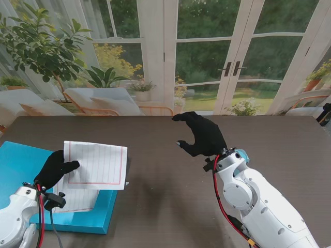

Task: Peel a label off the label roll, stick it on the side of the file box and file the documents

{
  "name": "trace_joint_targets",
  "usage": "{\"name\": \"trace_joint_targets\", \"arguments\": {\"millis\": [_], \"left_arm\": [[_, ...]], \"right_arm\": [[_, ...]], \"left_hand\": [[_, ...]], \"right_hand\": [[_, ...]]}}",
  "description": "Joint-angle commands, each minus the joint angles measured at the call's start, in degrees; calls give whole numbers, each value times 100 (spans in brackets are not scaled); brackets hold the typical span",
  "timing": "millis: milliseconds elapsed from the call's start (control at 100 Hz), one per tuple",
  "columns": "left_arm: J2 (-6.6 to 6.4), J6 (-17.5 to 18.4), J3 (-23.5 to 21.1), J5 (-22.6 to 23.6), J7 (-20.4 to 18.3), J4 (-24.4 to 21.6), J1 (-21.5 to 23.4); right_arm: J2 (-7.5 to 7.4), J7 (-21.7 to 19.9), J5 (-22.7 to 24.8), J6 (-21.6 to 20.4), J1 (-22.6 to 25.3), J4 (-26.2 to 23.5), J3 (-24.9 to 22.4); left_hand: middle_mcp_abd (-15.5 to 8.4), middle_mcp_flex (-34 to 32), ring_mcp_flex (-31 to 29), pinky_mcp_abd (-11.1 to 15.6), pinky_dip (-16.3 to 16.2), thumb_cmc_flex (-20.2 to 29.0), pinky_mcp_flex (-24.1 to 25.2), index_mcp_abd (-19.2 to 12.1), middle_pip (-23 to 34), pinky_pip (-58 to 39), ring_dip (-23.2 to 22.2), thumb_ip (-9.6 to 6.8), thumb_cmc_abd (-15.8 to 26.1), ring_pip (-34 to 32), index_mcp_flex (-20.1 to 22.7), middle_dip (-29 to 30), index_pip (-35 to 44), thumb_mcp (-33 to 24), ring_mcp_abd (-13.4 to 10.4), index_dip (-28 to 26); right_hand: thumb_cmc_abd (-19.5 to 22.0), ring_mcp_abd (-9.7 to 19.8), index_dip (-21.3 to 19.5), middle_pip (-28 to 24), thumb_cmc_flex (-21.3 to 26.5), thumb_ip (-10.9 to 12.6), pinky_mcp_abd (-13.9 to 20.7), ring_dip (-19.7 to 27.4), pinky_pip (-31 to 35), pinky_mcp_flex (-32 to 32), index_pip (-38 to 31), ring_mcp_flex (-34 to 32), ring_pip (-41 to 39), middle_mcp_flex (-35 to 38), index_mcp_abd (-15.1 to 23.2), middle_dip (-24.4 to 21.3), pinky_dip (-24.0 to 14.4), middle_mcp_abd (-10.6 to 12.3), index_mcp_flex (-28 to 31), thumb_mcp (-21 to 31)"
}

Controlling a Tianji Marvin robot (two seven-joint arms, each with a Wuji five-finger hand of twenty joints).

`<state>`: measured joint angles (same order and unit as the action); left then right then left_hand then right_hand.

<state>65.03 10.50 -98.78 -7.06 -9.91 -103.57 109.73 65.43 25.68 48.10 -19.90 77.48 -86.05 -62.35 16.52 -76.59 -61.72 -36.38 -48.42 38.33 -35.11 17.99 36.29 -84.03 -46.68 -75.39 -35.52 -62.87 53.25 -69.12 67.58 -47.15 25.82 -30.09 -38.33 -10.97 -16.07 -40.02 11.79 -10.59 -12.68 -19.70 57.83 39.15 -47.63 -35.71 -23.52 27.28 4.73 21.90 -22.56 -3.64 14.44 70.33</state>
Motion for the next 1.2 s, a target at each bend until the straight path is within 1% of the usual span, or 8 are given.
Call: {"name": "trace_joint_targets", "arguments": {"millis": [0, 270, 560, 640, 680, 870, 1100, 1190], "left_arm": [[4, -64, -124, 34, -26, 77, 147], [64, -251, -377, 123, 118, 380, 305], [89, -780, -484, 631, 284, 686, 312], [99, -918, -496, 760, 349, 776, 297], [107, -983, -495, 811, 389, 816, 287], [144, -1283, -424, 1156, 665, 978, 200], [132, -1625, -316, 1497, 748, 1057, 28], [113, -1819, -276, 1629, 720, 1047, -48]], "right_arm": [[29, -71, 18, -68, 62, -59, 42], [37, -116, -63, -135, 85, -6, 119], [33, -213, -149, -211, 134, 37, 121], [32, -219, -157, -233, 139, 62, 133], [32, -221, -160, -243, 139, 77, 141], [35, -256, -212, -262, 130, 144, 186], [26, -332, -242, -279, 158, 124, 176], [28, -341, -259, -275, 164, 119, 174]], "left_hand": [[-370, -70, 115, 213, 40, 353, 111, 191, 35, -272, -84, -174, -66, -71, -64, -141, 209, -330, 115, -77], [-290, 44, 383, 350, -22, 363, 428, 192, -41, -114, -185, -191, -64, -52, -108, -316, 181, -359, 190, 13], [-240, 245, 721, 526, -148, 334, 786, 167, -101, 80, -301, -184, 23, -30, -249, -547, 208, -410, 212, 129], [-231, 317, 823, 587, -246, 269, 887, 149, -122, 147, -361, -123, 153, -37, -314, -650, 259, -451, 214, 199], [-222, 351, 870, 597, -267, 231, 928, 155, -127, 169, -373, -114, 240, -30, -329, -675, 261, -470, 235, 223], [-173, 470, 974, 599, -352, 235, 999, 125, -118, 207, -418, -100, 190, -54, -423, -771, 313, -515, 291, 285], [-110, 704, 1130, 611, -433, 188, 1081, 48, -131, 261, -441, -10, 190, -47, -678, -830, 395, -380, 304, 263], [-37, 989, 1292, 657, -490, 173, 1203, 150, -138, 318, -456, 43, 168, -30, -983, -915, 305, -304, 285, 262]], "right_hand": [[129, 40, 21, 81, -170, 127, -17, 53, -141, -2599, 55, 76, 5, 98, 110, -51, -14, 20, 100, -82], [208, 58, 12, 119, -173, 144, -20, 58, -146, -2575, 78, 17, 14, 155, 116, -45, -29, 41, 162, -106], [267, 53, 0, 137, -171, 158, -22, 53, -148, -2563, 88, -30, 16, 193, 99, -31, -40, 40, 201, -123], [278, 53, -4, 136, -180, 159, -24, 50, -147, -2557, 90, -40, 13, 205, 97, -27, -43, 45, 201, -129], [291, 61, -6, 140, -184, 162, -18, 48, -146, -2552, 90, -47, 11, 201, 82, -26, -44, 54, 203, -129], [328, 57, -17, 146, -187, 170, -20, 44, -153, -2551, 83, -41, 10, 198, 37, -19, -47, 38, 194, -138], [368, 63, -27, 145, -203, 176, -17, 40, -153, -2547, 76, -43, 6, 194, -16, -13, -53, 30, 175, -153], [393, 62, -33, 144, -203, 180, -16, 38, -151, -2546, 67, -49, 1, 193, -90, -11, -55, 17, 163, -153]]}}
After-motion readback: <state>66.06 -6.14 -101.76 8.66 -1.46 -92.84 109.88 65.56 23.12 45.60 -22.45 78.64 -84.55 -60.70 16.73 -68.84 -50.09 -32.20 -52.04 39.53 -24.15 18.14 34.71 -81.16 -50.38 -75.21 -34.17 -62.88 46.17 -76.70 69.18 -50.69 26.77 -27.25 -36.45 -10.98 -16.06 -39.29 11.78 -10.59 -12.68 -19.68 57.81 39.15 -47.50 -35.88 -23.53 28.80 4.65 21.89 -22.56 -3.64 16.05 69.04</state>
